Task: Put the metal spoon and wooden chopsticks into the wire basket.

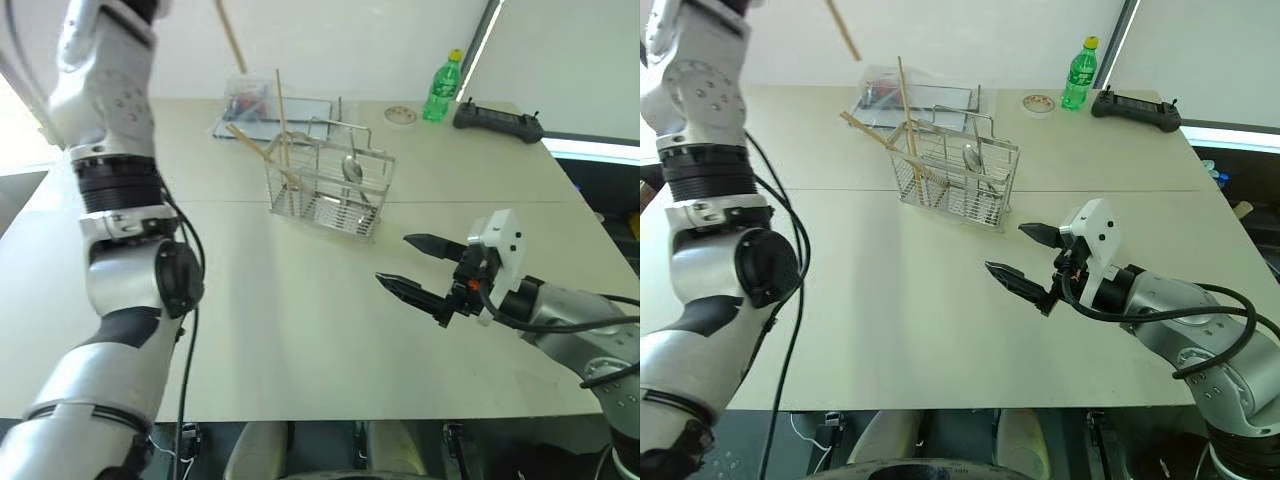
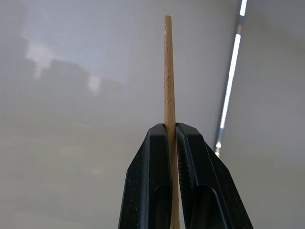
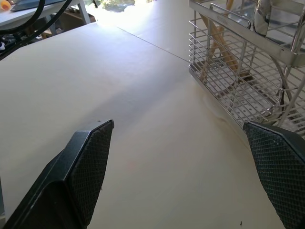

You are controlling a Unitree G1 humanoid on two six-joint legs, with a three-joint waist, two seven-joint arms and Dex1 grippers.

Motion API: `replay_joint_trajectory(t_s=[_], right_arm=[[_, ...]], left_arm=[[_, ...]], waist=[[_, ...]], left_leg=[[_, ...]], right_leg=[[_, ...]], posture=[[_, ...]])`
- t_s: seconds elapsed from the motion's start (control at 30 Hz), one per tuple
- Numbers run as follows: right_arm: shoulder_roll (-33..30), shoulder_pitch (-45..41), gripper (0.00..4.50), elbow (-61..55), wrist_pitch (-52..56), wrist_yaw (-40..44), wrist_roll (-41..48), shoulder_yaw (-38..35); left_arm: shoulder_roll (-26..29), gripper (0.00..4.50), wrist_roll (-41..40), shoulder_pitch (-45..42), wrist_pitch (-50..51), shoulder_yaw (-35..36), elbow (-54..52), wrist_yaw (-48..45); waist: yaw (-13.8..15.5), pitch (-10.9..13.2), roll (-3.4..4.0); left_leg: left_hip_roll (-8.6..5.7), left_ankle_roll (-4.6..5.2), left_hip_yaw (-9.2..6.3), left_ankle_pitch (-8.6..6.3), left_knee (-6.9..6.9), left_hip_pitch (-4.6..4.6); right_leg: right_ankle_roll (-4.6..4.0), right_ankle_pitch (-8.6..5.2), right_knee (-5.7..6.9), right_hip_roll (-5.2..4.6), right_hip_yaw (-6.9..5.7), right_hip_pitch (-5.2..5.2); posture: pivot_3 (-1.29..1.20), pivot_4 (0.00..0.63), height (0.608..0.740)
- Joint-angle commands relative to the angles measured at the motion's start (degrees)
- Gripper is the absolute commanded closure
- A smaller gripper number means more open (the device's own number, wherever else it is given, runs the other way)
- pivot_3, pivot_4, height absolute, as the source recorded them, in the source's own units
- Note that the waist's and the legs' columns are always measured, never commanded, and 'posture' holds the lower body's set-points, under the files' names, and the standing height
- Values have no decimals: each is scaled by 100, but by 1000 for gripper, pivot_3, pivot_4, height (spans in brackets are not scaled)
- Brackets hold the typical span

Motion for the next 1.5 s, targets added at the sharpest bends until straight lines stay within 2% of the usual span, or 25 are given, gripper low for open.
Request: replay_joint_trajectory(t_s=[0.03, 0.33, 0.67, 0.77, 0.83, 0.87, 0.9, 1.0, 1.13, 1.37, 1.47, 1.5], right_arm=[[51, 17, 0, -240, -104, -117, 7, -146], [79, 394, 0, -440, -249, -416, 25, -707], [155, 469, 0, -544, -268, -586, 110, -788], [228, 318, 0, -457, -337, -697, 141, -873], [228, 266, 0, -436, -336, -727, 158, -877], [220, 261, 0, -436, -333, -729, 161, -870], [214, 249, 0, -430, -331, -734, 164, -856], [195, 216, 0, -410, -330, -748, 180, -823], [179, 131, 0, -361, -312, -757, 188, -774], [204, 55, 0, -283, -317, -737, 142, -690], [206, 16, 0, -223, -342, -708, 85, -633], [177, 1, 0, -186, -350, -668, 68, -656]], left_arm=[[-143, 4457, -102, 129, 35, -113, -351, 71], [-257, 4457, 271, 642, -82, -645, -324, -123], [-428, 4457, 510, 992, -398, -895, -188, -192], [-438, 3400, 522, 1098, -376, -949, -242, -252], [-436, 2395, 500, 1130, -346, -937, -273, -234], [-433, 1743, 493, 1140, -344, -932, -290, -219], [-429, 1469, 492, 1147, -343, -932, -305, -202], [-437, 18, 460, 1173, -316, -911, -382, -140], [-423, 18, 346, 1147, -160, -816, -486, -13], [-71, 18, -35, 766, 638, -499, -540, 164], [328, 18, -532, 374, 1489, -213, -300, -95], [661, 18, -672, 229, 1830, -236, -196, -527]], waist=[[-20, 0, 3], [-119, 1, 8], [-127, 1, 9], [-125, 1, 9], [-126, 1, 9], [-125, 1, 9], [-125, 1, 9], [-125, 1, 9], [-127, 1, 10], [-132, 2, 10], [-135, 3, 9], [-138, 3, 11]], left_leg=[[0, 0, 2, 0, 0, 1], [2, 2, -3, 0, 5, 2], [4, 3, -4, -1, 6, 3], [4, 3, -5, -1, 6, 2], [4, 3, -5, -1, 6, 2], [4, 3, -5, -1, 6, 2], [4, 3, -6, -1, 6, 2], [4, 3, -6, -1, 6, 2], [4, 3, -6, -1, 6, 2], [4, 3, -7, -1, 6, 1], [4, 3, -7, -1, 6, 0], [3, 3, -8, -1, 6, -1]], right_leg=[[0, 0, 1, 0, 0, 1], [-1, 0, -1, 10, 2, 8], [-2, 0, 1, 12, 3, 7], [-2, -1, 0, 12, 2, 8], [-2, 0, 0, 12, 3, 7], [-2, -1, 0, 12, 2, 7], [-2, -1, 0, 12, 2, 7], [-2, -1, 0, 12, 3, 7], [-2, -1, 0, 12, 3, 7], [-2, -1, 2, 14, 2, 5], [-2, -1, 1, 14, 2, 4], [-2, -1, 2, 15, 2, 3]], posture=[[0, 150, 722], [0, 150, 722], [0, 150, 722], [0, 150, 722], [0, 150, 722], [0, 150, 722], [0, 150, 722], [0, 150, 722], [0, 150, 722], [0, 150, 722], [0, 150, 722], [0, 150, 722]])
